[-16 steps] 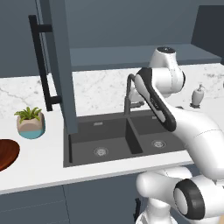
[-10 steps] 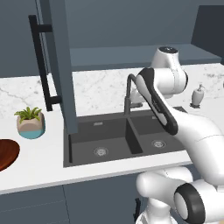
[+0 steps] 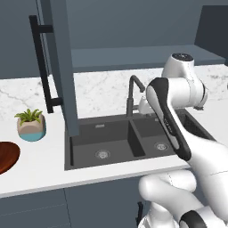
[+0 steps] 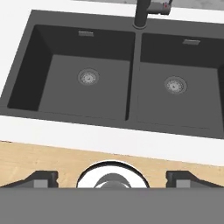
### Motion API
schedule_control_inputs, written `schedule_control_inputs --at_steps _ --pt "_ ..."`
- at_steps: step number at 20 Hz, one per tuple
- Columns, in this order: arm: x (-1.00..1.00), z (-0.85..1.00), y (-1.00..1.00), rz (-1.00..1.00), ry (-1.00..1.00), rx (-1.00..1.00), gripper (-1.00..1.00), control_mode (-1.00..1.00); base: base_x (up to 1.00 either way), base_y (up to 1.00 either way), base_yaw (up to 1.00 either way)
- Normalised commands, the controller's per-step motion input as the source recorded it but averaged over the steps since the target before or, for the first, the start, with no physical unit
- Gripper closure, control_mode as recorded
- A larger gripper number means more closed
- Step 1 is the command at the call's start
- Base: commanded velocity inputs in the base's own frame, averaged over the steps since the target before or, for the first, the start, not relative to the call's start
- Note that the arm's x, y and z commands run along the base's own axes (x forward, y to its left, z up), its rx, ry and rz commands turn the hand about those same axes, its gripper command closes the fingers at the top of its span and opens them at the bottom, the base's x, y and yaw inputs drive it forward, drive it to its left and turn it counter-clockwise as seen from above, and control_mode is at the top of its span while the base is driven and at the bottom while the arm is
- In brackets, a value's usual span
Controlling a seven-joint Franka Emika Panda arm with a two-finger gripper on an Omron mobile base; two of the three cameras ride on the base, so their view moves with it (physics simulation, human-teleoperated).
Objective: Pick up the bowls on the counter and stack them on top of one another in the open cabinet. Place the smaller bowl on top of the larger bowl.
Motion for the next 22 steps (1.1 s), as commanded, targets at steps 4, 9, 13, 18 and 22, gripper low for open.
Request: schedule_control_inputs --at_steps 4,9,13,18,22 --pt "-0.64 0.00 0.01 0.00 -0.03 0.00 -1.00 -1.00 0.00 0.00 0.00" --pt "-0.66 0.00 0.01 0.00 -0.04 0.00 -1.00 -1.00 0.00 0.00 0.00" --pt "-0.30 0.00 0.00 0.00 -0.02 0.00 -1.00 1.00 -0.23 0.00 0.00" --pt "0.00 0.00 0.00 0.00 0.00 0.00 -1.00 1.00 -0.86 0.16 0.00" --pt "0.00 0.00 0.00 0.00 0.00 0.00 -1.00 1.00 -0.93 0.82 0.00"
